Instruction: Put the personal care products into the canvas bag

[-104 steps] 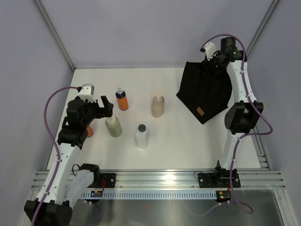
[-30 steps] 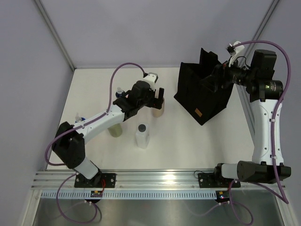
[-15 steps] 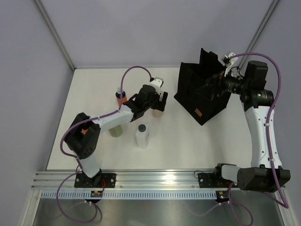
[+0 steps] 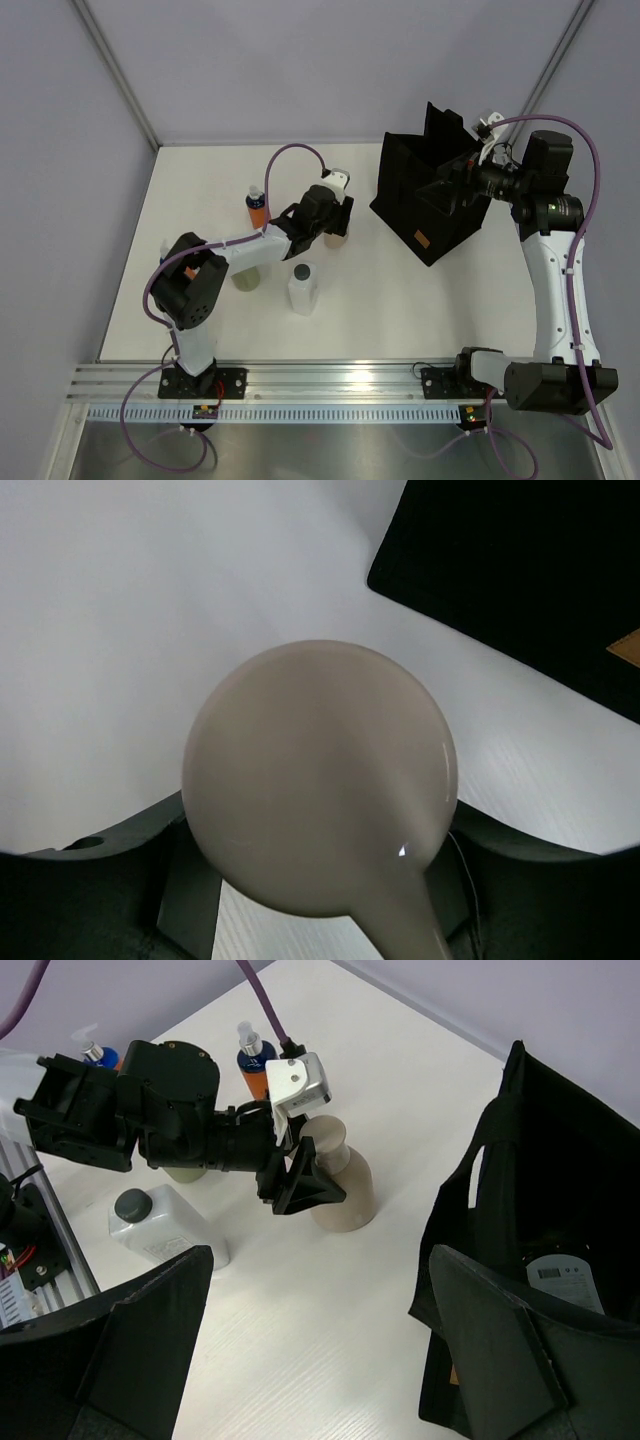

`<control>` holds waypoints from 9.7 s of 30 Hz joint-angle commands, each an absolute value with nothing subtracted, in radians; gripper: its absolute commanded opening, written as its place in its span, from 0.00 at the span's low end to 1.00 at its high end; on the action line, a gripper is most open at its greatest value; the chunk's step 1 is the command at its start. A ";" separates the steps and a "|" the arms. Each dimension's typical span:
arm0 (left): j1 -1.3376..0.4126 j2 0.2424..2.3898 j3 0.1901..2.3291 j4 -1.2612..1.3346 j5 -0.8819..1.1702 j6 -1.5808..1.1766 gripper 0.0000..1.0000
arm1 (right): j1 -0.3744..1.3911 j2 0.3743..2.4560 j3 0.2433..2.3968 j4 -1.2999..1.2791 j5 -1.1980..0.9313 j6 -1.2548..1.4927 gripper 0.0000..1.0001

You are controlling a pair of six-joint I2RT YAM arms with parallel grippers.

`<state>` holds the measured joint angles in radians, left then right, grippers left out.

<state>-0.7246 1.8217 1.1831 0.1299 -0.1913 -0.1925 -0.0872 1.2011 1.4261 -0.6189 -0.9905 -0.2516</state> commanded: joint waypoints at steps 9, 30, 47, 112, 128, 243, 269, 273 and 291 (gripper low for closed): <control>-0.723 1.611 1.281 0.114 -0.022 -0.088 0.00 | -0.091 1.215 1.502 -0.759 -0.999 -0.433 1.00; -0.727 1.749 1.989 0.314 0.175 -0.414 0.00 | -0.161 1.105 1.500 -0.482 -0.561 0.015 0.99; -0.745 2.125 2.260 0.305 0.160 -0.484 0.00 | -0.314 0.983 1.296 -0.287 -0.650 0.204 1.00; -0.873 2.339 2.215 0.006 0.201 -0.071 0.44 | -0.316 1.123 1.209 -0.331 -0.741 0.069 1.00; -0.871 2.293 2.275 -0.049 0.129 -0.055 0.99 | -0.318 1.140 1.200 -0.347 -0.755 0.029 0.99; -0.670 0.583 0.738 -0.126 -0.684 0.178 0.99 | 0.934 1.891 1.743 -1.121 -0.477 -1.597 0.98; -0.666 0.591 0.732 -0.126 -0.660 0.170 0.99 | 0.769 1.701 2.014 -1.034 -0.727 -0.859 0.00; -0.666 0.594 0.732 -0.126 -0.650 0.170 0.99 | 0.646 1.619 2.043 -0.912 -0.732 -0.621 0.00; -0.666 0.606 0.732 -0.133 -0.617 0.160 0.99 | 0.215 1.358 1.953 -0.764 -0.414 -0.443 0.00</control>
<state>-0.6701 0.6048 0.7288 -0.1852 -0.6338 0.1761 0.2497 1.3972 1.9911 -0.8825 -0.4789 -0.4385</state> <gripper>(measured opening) 0.985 0.571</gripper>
